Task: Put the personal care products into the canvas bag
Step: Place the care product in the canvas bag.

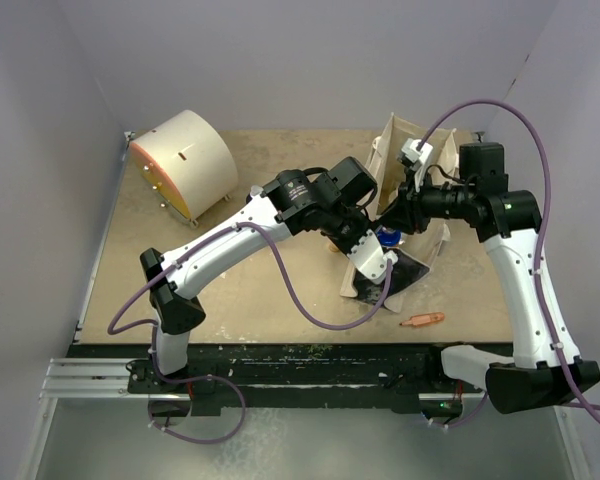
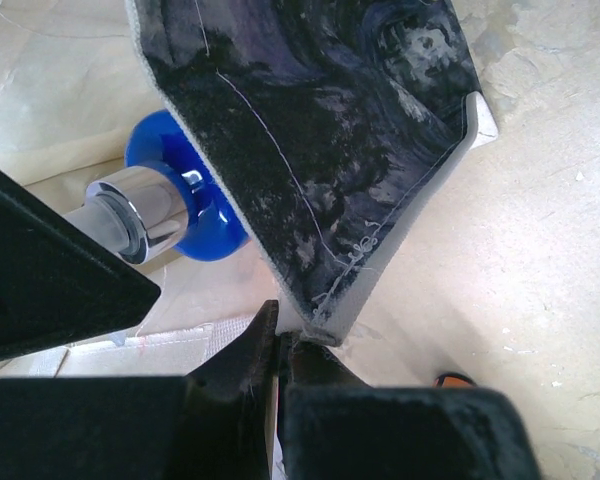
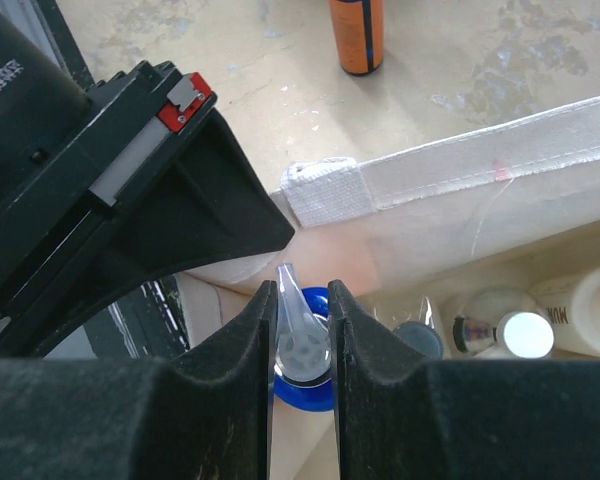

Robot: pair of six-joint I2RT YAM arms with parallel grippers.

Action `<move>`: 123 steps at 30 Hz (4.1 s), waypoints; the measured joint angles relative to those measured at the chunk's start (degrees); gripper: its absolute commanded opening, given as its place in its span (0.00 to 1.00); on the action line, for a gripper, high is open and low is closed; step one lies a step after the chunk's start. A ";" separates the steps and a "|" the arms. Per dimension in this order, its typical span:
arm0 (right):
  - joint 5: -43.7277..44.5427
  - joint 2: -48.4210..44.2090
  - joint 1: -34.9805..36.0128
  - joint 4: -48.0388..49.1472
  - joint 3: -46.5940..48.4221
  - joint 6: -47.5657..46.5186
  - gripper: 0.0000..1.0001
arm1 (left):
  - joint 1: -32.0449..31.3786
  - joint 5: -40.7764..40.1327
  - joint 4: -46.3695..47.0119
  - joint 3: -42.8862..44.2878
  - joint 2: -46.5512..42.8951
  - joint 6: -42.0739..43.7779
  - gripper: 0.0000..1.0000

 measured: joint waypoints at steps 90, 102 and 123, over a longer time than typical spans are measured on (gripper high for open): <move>7.89 6.45 6.69 -5.97 -13.09 -19.85 0.00 | 3.52 10.86 2.60 -4.70 -4.33 -8.74 0.00; -1.51 5.81 6.56 -8.87 -8.85 -20.96 0.00 | 3.52 11.30 3.74 -6.05 -5.01 -7.65 0.00; -7.54 5.60 6.56 -1.22 -20.09 -24.68 0.00 | 3.50 11.26 3.45 -6.08 -5.03 -7.19 0.00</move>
